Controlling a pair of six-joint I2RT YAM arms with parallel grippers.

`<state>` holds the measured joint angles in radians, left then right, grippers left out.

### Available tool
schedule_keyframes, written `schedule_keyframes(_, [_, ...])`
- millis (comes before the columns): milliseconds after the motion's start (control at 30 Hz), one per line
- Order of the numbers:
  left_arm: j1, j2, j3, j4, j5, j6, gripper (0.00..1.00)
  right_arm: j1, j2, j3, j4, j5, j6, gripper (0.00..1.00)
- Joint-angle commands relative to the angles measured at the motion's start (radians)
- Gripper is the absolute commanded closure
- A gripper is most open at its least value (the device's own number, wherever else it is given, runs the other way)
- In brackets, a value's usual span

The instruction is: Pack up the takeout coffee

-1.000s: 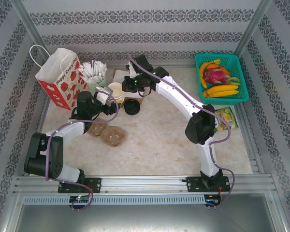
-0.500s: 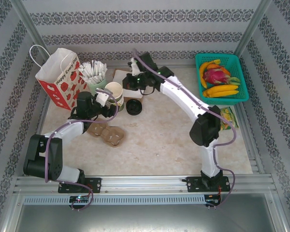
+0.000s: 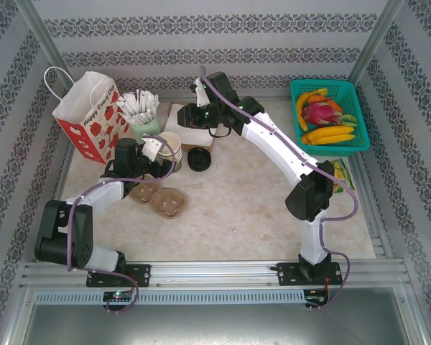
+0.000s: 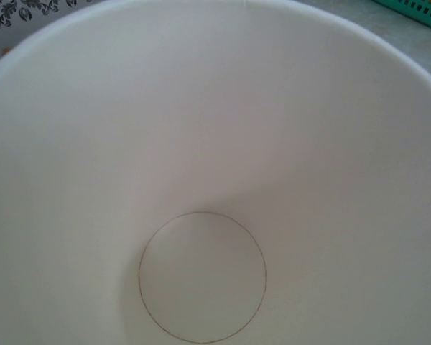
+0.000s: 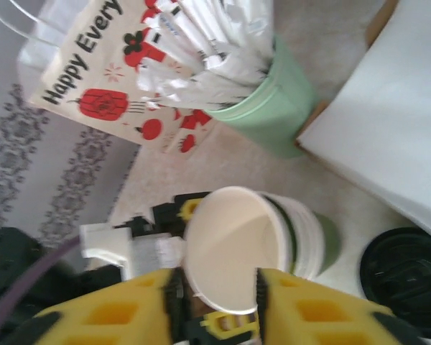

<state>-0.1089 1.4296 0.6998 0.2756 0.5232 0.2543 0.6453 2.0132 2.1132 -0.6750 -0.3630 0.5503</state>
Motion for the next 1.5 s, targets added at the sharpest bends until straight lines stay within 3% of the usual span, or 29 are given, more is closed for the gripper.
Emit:
schedule_keyframes(0, [0.011, -0.022, -0.002, 0.010, 0.033, -0.004, 0.20, 0.011, 0.029, -0.006, -0.059, 0.066, -0.032, 0.57])
schedule_keyframes(400, [0.012, -0.015, 0.007, 0.002, 0.048, 0.007, 0.20, 0.060, 0.238, 0.232, -0.239, 0.118, -0.098, 0.58])
schedule_keyframes(567, [0.012, -0.011, 0.007, 0.005, 0.049, 0.008, 0.20, 0.069, 0.263, 0.248, -0.245, 0.124, -0.101, 0.61])
schedule_keyframes(833, [0.011, -0.011, 0.011, -0.007, 0.048, 0.010, 0.20, 0.081, 0.281, 0.287, -0.260, 0.144, -0.128, 0.81])
schedule_keyframes(1133, [0.011, -0.013, 0.015, -0.015, 0.057, 0.008, 0.20, 0.082, 0.299, 0.298, -0.285, 0.181, -0.144, 0.71])
schedule_keyframes(1333, [0.011, -0.012, 0.015, -0.016, 0.057, 0.012, 0.20, 0.086, 0.319, 0.314, -0.287, 0.171, -0.142, 0.75])
schedule_keyframes(1467, [0.011, -0.005, 0.021, -0.034, 0.055, 0.019, 0.20, 0.091, 0.316, 0.323, -0.283, 0.180, -0.151, 0.85])
